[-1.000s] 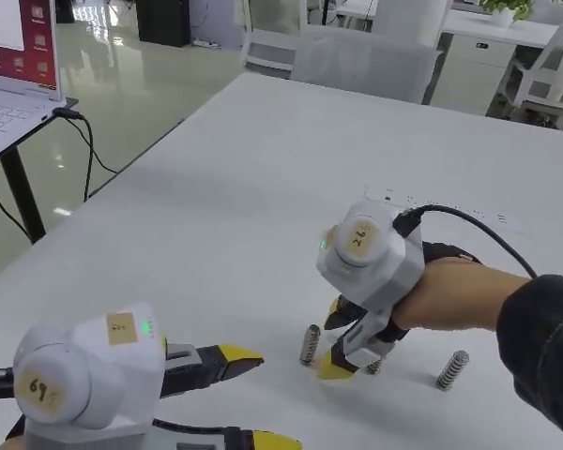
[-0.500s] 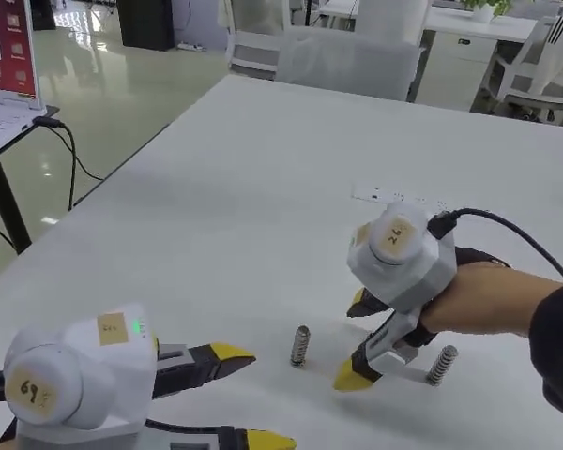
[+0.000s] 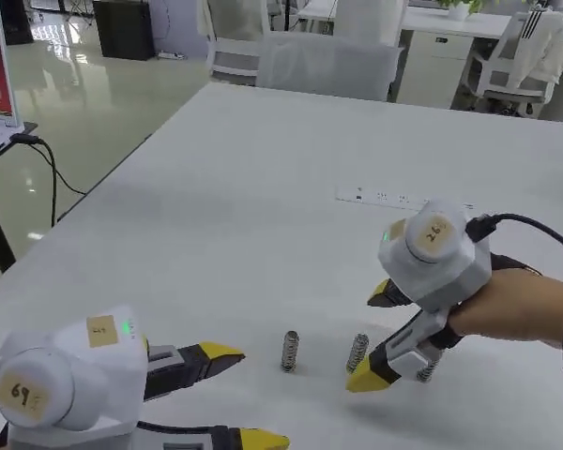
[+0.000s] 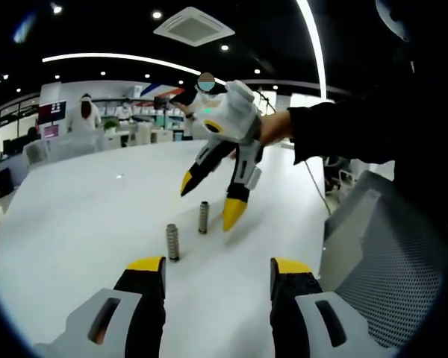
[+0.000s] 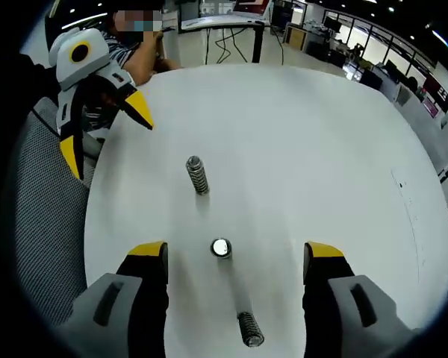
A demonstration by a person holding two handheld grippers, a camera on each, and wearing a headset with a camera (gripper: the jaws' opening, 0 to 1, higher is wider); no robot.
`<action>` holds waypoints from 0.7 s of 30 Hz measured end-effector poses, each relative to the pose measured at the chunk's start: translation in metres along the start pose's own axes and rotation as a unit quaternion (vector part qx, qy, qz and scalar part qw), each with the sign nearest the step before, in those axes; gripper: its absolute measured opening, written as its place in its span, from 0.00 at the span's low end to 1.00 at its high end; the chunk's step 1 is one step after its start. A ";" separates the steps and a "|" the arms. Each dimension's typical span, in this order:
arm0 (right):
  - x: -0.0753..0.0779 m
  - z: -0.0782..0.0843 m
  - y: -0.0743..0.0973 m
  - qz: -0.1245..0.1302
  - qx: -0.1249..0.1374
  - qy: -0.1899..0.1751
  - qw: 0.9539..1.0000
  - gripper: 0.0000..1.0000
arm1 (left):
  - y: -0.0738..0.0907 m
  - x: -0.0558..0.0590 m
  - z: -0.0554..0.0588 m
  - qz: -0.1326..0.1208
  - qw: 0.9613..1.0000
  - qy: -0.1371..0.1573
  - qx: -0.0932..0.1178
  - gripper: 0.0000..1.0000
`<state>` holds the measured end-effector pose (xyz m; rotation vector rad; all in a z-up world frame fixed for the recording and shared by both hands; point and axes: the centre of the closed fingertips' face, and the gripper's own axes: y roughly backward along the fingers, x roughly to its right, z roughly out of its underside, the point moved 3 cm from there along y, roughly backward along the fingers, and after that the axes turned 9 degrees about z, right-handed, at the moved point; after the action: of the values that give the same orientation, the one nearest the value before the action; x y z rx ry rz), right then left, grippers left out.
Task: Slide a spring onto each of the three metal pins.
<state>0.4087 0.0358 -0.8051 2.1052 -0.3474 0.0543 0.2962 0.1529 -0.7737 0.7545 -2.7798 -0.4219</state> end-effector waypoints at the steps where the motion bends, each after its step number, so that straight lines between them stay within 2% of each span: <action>1: 0.000 0.001 0.001 0.001 0.001 -0.001 1.000 0.74 | 0.000 0.000 0.000 0.000 1.000 0.000 0.000 0.51; 10: 0.011 0.015 0.019 0.031 0.036 -0.051 0.998 0.76 | -0.003 -0.005 -0.002 0.002 1.000 -0.002 -0.007 0.53; 21: 0.013 0.036 0.039 0.055 0.049 -0.080 0.994 0.79 | -0.010 -0.008 -0.005 0.010 1.000 -0.004 -0.009 0.56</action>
<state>0.4067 -0.0167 -0.7897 2.1914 -0.5676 -0.0322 0.3087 0.1480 -0.7730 0.7223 -2.7848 -0.4469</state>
